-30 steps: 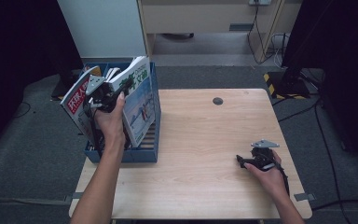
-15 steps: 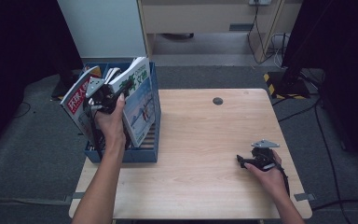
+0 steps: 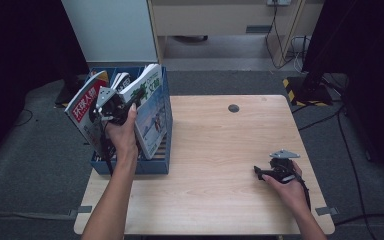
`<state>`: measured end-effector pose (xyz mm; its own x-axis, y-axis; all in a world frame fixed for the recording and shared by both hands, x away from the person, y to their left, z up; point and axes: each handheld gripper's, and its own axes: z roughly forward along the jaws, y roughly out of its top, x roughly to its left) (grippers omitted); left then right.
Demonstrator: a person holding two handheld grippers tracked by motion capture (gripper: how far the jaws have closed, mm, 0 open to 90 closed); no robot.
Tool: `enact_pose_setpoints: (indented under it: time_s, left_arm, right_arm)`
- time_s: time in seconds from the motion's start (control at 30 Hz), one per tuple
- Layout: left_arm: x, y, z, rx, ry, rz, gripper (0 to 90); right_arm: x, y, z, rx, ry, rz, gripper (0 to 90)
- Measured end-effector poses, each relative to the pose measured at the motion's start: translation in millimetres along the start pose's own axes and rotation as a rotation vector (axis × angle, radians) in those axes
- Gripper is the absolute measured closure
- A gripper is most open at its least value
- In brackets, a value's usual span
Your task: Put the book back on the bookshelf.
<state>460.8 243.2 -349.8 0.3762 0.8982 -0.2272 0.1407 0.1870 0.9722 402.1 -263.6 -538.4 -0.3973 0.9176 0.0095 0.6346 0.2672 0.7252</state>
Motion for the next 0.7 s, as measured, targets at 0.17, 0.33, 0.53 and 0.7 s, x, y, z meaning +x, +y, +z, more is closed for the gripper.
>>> enact_pose_setpoints:
  time_s: [0.17,0.33,0.53,0.7]
  left_arm:
    - [1.4,-4.1,-0.9,0.004,-0.001,0.008,73.2]
    - [1.7,-9.9,0.6,0.011,0.006,0.018,73.2]
    - [2.9,-16.3,1.6,0.009,0.013,0.026,73.2]
    - [3.1,-18.8,0.2,0.013,0.016,0.031,73.2]
  right_arm:
    - [0.0,0.0,0.0,0.000,0.000,0.000,11.8]
    - [-0.2,-0.1,-0.2,0.001,0.000,0.000,11.8]
    - [-0.3,-0.2,-0.3,0.001,-0.001,0.000,11.8]
    - [-0.3,-0.3,-0.3,0.001,-0.001,0.000,11.8]
